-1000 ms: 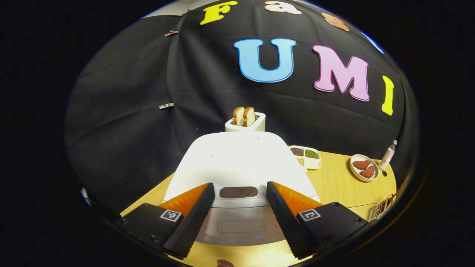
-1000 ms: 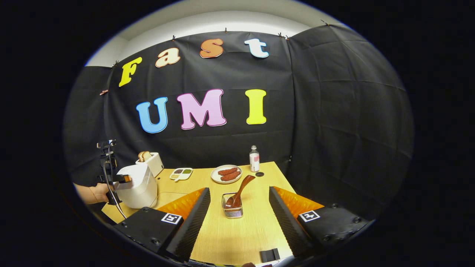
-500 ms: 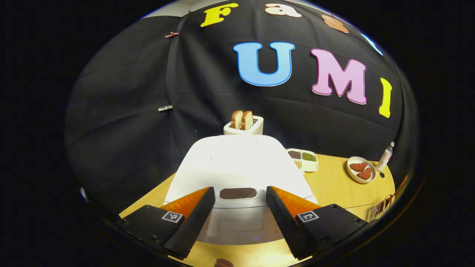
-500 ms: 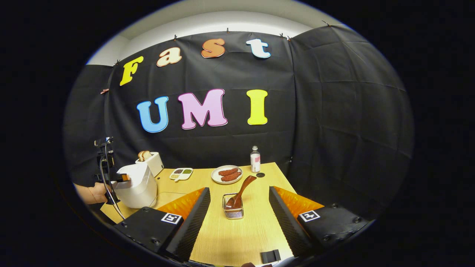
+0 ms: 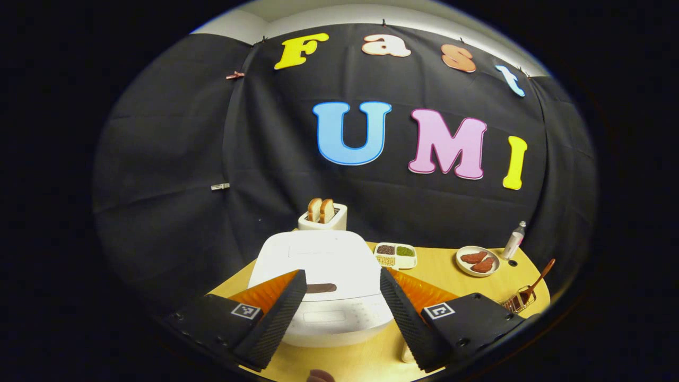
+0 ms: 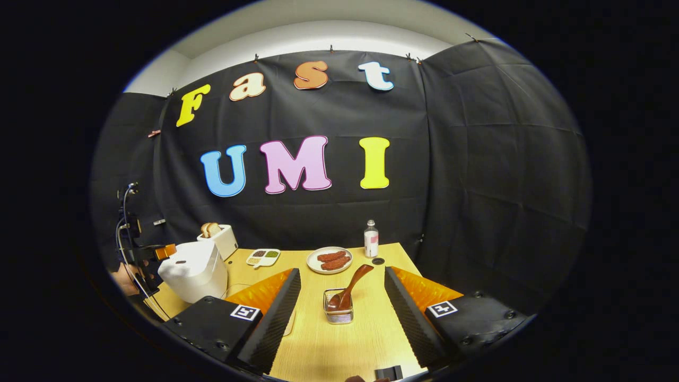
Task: Close the left gripper, press the button to open the rice cooker; take a wooden spoon from the chopstick holder with the right hand, scoop a spoonful of rice and pour it into the rice cooker, then put the wooden spoon back into the chopstick holder.
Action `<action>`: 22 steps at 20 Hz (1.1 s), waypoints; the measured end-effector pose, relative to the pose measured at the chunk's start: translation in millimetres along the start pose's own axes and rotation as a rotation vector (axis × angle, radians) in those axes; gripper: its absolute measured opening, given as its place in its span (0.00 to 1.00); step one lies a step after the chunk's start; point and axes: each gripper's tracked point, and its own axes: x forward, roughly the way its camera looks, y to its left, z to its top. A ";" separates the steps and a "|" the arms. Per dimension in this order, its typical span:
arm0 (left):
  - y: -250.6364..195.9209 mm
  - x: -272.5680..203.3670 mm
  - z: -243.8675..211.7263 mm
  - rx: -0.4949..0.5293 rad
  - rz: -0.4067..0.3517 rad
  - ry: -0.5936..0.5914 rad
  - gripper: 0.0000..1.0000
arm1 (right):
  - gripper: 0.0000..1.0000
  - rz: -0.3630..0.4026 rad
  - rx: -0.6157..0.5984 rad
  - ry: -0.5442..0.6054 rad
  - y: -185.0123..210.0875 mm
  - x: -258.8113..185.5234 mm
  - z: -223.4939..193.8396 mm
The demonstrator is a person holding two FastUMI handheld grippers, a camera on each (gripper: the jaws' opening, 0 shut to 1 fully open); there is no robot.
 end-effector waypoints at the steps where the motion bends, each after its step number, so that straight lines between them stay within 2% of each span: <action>1: -2.7 -8.8 7.6 0.010 -0.019 -0.020 0.96 | 0.99 0.003 -0.004 -0.007 0.9 0.4 2.9; 6: -20.8 -60.6 32.6 0.045 -0.125 -0.083 0.96 | 0.98 0.010 -0.003 -0.045 5.5 0.8 18.3; 11: -31.5 -109.6 47.4 0.100 -0.193 -0.137 0.96 | 0.98 0.003 -0.037 -0.077 4.3 2.6 23.7; 18: -41.6 -145.8 60.4 0.078 -0.232 -0.160 0.96 | 0.98 0.024 -0.087 -0.100 13.1 3.7 30.7; 22: -43.5 -155.0 64.2 0.099 -0.237 -0.166 0.96 | 0.98 0.046 -0.086 -0.117 21.7 5.4 37.2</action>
